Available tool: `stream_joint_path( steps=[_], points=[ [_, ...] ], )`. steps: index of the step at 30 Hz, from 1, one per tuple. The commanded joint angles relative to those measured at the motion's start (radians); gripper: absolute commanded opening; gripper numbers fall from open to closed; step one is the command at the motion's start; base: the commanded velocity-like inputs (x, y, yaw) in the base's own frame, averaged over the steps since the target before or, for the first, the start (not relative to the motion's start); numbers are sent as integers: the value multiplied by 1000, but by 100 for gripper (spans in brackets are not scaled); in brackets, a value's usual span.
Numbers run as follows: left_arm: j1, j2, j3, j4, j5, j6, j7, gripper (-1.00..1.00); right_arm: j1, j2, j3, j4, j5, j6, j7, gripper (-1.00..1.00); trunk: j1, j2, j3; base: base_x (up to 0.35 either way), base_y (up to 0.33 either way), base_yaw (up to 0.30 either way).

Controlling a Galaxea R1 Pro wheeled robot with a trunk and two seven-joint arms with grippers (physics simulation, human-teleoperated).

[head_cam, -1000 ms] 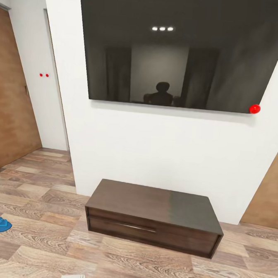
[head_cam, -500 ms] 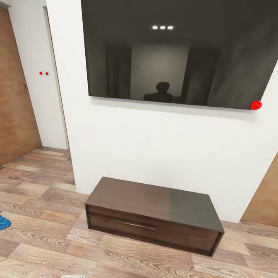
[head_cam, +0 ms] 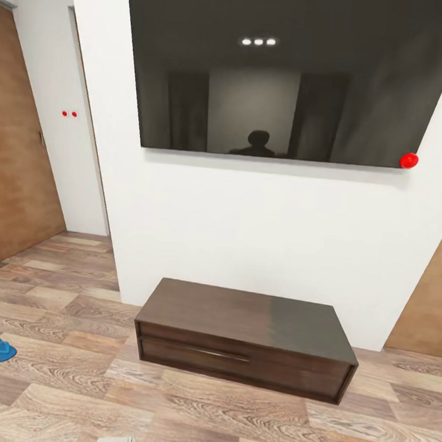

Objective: In the bedroom, move the book from the bed onto either nightstand, and place the two sandals side by side next to the bed.

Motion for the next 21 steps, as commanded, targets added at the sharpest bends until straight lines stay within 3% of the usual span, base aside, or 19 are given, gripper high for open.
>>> stream_joint_path(
  steps=[1,21],
  points=[
    [0,0,2,-1,0,3,0,100,0,1,-7,-2,0,6,7,100,4,-8,-4,0,0,0],
    [0,1,2,-1,0,3,0,100,0,1,-7,-1,0,2,6,100,81,-148,-67,0,0,0]
  ],
)
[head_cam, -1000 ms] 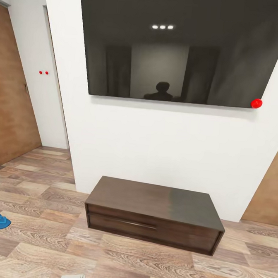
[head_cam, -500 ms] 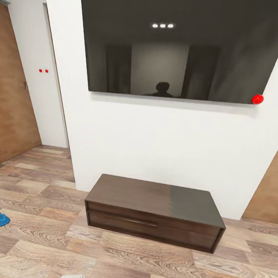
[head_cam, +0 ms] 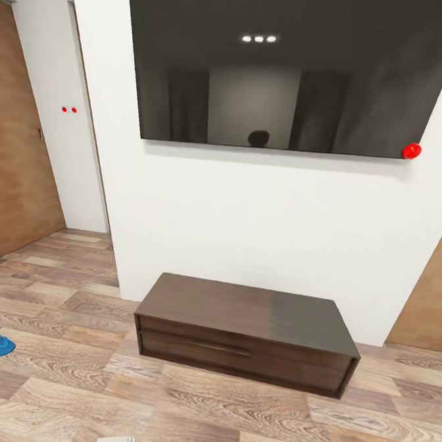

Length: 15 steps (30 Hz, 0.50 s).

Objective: In the bedroom, move the book from the bed onto either nightstand, and place the two sandals side by side next to the bed.

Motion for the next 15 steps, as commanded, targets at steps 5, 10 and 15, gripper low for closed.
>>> stream_joint_path(
  steps=[5,10,15],
  points=[
    [0,-1,3,-1,0,3,0,100,0,1,-8,-5,1,5,9,100,8,-15,-7,0,0,0],
    [0,-1,2,-1,0,3,0,100,0,2,-9,-12,1,9,9,100,8,-15,-7,0,0,0],
    [0,-1,2,-1,0,3,0,100,0,2,-8,-15,3,1,5,100,8,-15,-8,0,0,0]
  ],
)
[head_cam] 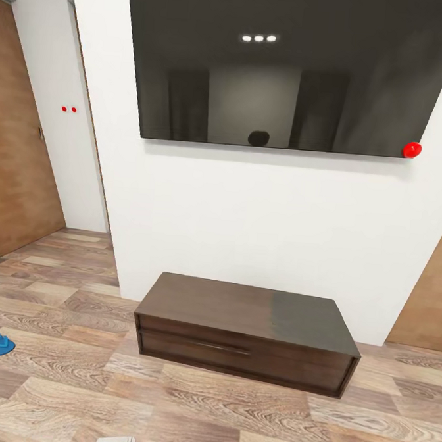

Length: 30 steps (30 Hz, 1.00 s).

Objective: In the bedroom, move the book from the bed onto either nightstand, and place the two sandals side by side next to the bed.

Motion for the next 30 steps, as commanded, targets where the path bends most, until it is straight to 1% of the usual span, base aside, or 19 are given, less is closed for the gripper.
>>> stream_joint_path(
  steps=[1,30],
  points=[
    [0,-1,2,-1,0,3,0,100,0,1,-7,-2,0,6,7,100,0,0,-1,0,0,0],
    [0,-2,2,-1,0,3,0,100,0,4,-5,-2,0,3,9,100,0,0,-1,0,0,-3]
  ],
)
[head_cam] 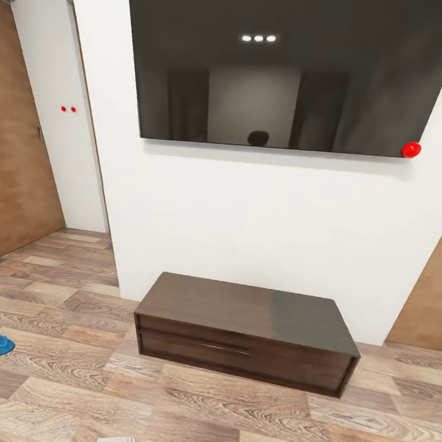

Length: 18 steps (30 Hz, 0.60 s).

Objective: In the bedroom, move the book from the bed onto either nightstand, and place the two sandals side by side next to the bed.

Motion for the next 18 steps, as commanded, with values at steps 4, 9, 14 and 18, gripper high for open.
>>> stream_joint_path(
  steps=[4,9,14,18],
  points=[
    [0,-1,2,-1,0,3,0,100,0,1,-7,-2,0,6,8,100,0,0,-1,0,0,-104],
    [0,-1,2,-1,0,3,0,100,0,1,-7,-2,0,6,8,100,0,0,-1,0,0,-198],
    [0,-1,2,-1,0,3,0,100,0,1,-7,-2,0,6,8,100,0,0,-1,0,0,-251],
    [0,-1,2,-1,0,3,0,100,0,1,-7,-2,0,6,7,100,0,0,-1,0,0,-256]
  ],
)
